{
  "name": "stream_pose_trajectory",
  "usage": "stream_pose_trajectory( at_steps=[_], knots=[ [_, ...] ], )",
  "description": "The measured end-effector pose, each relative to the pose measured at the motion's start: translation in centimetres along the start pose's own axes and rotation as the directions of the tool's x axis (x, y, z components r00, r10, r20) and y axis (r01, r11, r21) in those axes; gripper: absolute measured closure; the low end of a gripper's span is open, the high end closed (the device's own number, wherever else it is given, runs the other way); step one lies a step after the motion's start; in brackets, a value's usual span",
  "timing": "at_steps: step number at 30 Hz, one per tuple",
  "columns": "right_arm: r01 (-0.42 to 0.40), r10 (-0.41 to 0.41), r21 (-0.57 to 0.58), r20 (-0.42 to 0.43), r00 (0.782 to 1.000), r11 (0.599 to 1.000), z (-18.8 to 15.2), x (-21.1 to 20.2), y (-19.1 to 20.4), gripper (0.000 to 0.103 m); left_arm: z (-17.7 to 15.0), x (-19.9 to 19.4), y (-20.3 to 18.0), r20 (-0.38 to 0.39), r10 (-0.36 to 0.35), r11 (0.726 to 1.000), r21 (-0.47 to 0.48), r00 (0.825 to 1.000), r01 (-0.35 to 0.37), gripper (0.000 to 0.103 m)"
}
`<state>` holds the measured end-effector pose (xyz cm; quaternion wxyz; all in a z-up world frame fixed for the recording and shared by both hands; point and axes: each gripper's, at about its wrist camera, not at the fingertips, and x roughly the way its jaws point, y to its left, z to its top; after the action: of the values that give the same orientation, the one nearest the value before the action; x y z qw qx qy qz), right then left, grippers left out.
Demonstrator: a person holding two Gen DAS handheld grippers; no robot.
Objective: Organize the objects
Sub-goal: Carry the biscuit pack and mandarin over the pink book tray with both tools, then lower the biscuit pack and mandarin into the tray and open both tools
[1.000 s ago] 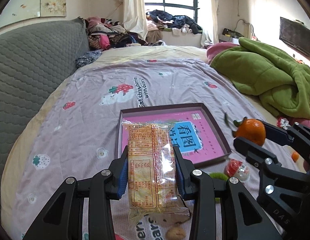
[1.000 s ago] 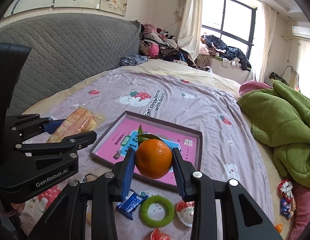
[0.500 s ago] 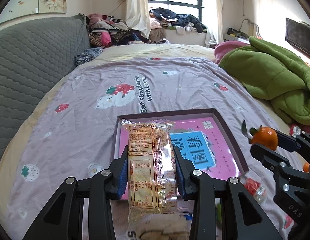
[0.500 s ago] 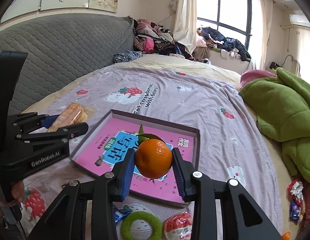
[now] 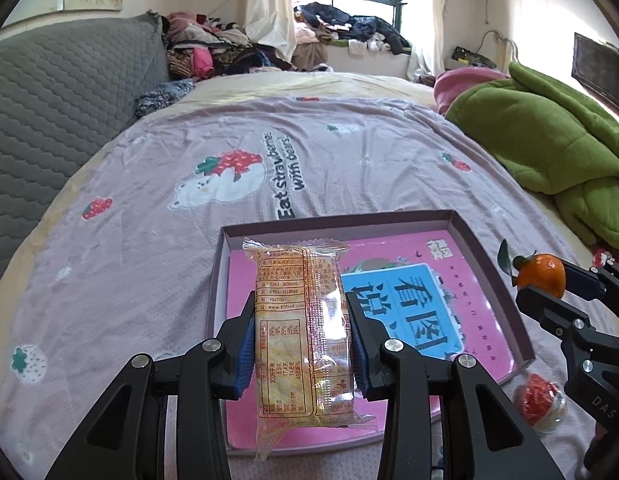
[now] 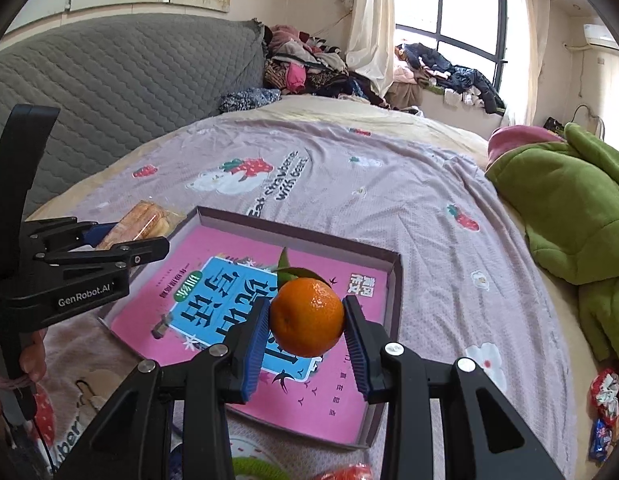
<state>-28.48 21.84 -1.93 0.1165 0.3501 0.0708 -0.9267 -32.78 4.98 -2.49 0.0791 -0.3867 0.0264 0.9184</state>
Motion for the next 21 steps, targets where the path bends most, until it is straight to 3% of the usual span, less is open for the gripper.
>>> stream_pose_trajectory(
  at_steps=[9, 21],
  knots=[
    [-0.001, 0.002, 0.012, -0.088, 0.996, 1.000, -0.8, 3.6, -0.8, 0.066, -1.7, 3.8, -0.2, -0.105, -0.008, 0.999, 0.035, 0.994, 0.012, 0.063],
    [-0.001, 0.004, 0.012, -0.243, 0.970, 1.000, -2.4, 6.7, -0.9, 0.066, -2.4, 5.8, -0.5, -0.225, 0.003, 0.999, 0.051, 0.974, 0.009, 0.063]
  ],
)
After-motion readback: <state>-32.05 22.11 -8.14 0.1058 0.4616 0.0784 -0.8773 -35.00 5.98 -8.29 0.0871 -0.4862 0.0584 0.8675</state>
